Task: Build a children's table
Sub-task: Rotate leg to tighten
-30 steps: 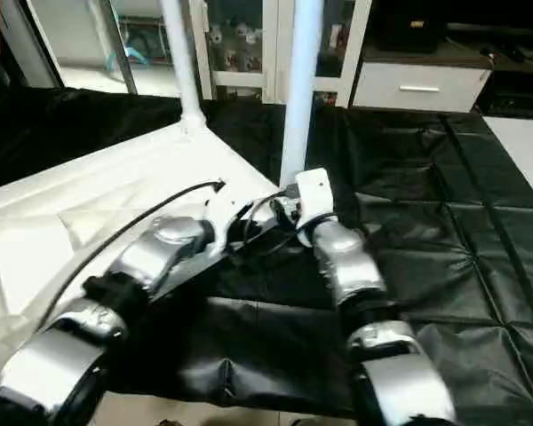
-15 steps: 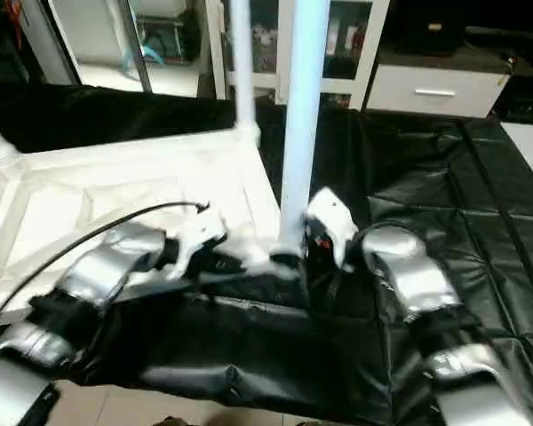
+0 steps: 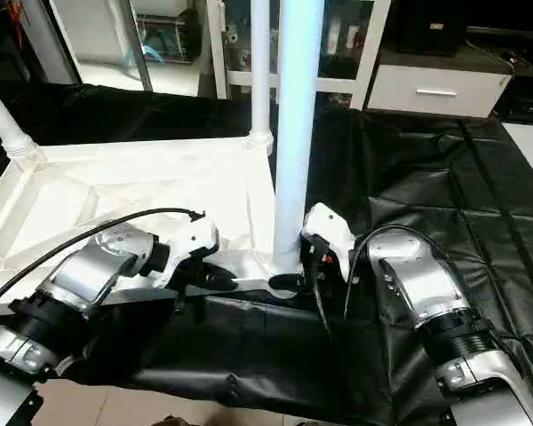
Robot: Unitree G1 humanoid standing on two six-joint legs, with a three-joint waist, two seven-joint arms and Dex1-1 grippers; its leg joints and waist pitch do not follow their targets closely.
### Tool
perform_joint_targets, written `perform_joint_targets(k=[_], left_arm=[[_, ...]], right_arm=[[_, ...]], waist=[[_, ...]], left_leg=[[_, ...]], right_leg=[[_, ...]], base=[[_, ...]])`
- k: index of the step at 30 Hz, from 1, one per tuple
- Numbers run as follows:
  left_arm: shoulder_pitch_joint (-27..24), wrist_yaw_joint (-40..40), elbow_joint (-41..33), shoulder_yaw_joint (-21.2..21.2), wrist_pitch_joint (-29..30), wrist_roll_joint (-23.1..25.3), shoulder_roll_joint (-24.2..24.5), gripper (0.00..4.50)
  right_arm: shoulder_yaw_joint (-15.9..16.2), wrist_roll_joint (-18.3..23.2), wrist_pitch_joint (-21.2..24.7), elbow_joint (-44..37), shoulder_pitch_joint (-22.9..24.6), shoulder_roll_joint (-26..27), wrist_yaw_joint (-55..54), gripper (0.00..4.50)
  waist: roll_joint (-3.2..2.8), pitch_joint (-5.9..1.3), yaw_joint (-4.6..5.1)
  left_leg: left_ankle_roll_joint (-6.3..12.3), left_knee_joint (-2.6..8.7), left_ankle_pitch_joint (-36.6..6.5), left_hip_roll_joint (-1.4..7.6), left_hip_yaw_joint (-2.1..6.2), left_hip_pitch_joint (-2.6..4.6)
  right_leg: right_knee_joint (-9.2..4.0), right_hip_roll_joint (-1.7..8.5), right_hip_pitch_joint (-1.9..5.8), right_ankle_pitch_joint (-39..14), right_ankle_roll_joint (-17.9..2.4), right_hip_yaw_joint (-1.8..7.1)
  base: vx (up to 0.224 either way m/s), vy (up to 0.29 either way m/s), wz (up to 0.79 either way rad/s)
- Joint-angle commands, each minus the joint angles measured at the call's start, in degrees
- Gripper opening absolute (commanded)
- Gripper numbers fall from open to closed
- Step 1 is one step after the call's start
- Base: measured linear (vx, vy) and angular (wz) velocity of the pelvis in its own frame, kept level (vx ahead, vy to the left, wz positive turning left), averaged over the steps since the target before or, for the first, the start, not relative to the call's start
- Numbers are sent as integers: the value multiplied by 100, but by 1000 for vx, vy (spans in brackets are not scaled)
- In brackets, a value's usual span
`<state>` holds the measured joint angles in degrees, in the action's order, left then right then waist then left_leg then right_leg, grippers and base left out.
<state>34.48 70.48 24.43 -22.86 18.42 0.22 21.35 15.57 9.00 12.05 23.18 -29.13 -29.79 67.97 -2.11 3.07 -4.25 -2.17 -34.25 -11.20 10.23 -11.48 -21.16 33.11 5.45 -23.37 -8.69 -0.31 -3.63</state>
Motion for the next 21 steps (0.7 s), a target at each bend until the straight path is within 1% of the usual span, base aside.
perform_joint_targets(k=[1,2,4,10,12,13,15,17,18,19,20,21], left_arm=[[-128,148,-3,-200,147,76,25,0],[-128,148,-3,-200,147,76,25,0],[-106,101,47,-205,141,88,-5,0],[-107,51,34,-208,174,80,-19,0],[-116,49,26,-209,179,80,-15,0],[-131,41,-1,-209,198,81,-7,0],[-131,41,-1,-209,198,81,-7,0],[-140,33,-20,-205,216,81,-4,0],[-167,-61,-44,-159,247,70,-39,0],[-159,-140,-10,-119,254,64,-75,0],[-159,-140,-10,-119,254,64,-75,0],[-130,-265,64,-69,262,73,-127,0]], right_arm=[[9,13,112,-117,7,-26,64,348],[9,13,112,-117,7,-26,64,348],[-2,15,135,-86,-1,-26,59,325],[-6,-50,86,42,-39,-15,17,280],[-5,-53,87,51,-46,-7,11,277],[-11,-54,100,42,-43,-1,16,274],[-11,-54,100,42,-43,-1,16,270],[-17,-56,116,30,-38,4,21,270],[-49,-85,145,52,-34,48,-81,270],[-81,-141,144,141,-69,114,-264,270],[-81,-141,144,141,-69,114,-264,270],[-127,-226,124,275,-126,212,-554,270]], waist=[[96,-390,-13],[95,-392,-15],[119,-392,-15],[118,-398,-20],[126,-399,-20],[163,-401,-14],[142,-403,-23],[145,-405,-23],[179,-404,-12],[160,-401,-17],[157,-400,-12],[157,-392,-7]], left_leg=[[362,425,-1080,308,119,77],[364,425,-1075,308,120,78],[372,422,-1039,307,120,72],[383,412,-1000,303,121,73],[388,411,-976,302,123,69],[401,408,-962,301,115,70],[413,403,-922,303,118,75],[428,401,-883,304,119,74],[436,400,-875,303,113,68],[438,400,-874,302,119,71],[431,398,-881,300,116,71],[399,404,-950,295,119,70]], right_leg=[[-281,324,277,-1326,-1495,221],[-279,324,277,-1321,-1496,221],[-279,324,279,-1329,-1483,221],[-277,328,279,-1343,-1470,219],[-274,328,282,-1355,-1458,218],[-277,327,282,-1351,-1454,219],[-268,330,277,-1342,-1454,220],[-262,327,277,-1306,-1466,219],[-262,324,281,-1297,-1464,219],[-262,329,277,-1321,-1463,219],[-266,327,270,-1345,-1460,219],[-282,328,271,-1453,-1431,218]], base=[[0,0,0],[0,0,0],[0,0,0],[0,0,0],[0,0,0],[0,0,0],[0,0,0],[0,0,0],[0,0,0],[0,0,0],[0,0,0],[0,0,0]])
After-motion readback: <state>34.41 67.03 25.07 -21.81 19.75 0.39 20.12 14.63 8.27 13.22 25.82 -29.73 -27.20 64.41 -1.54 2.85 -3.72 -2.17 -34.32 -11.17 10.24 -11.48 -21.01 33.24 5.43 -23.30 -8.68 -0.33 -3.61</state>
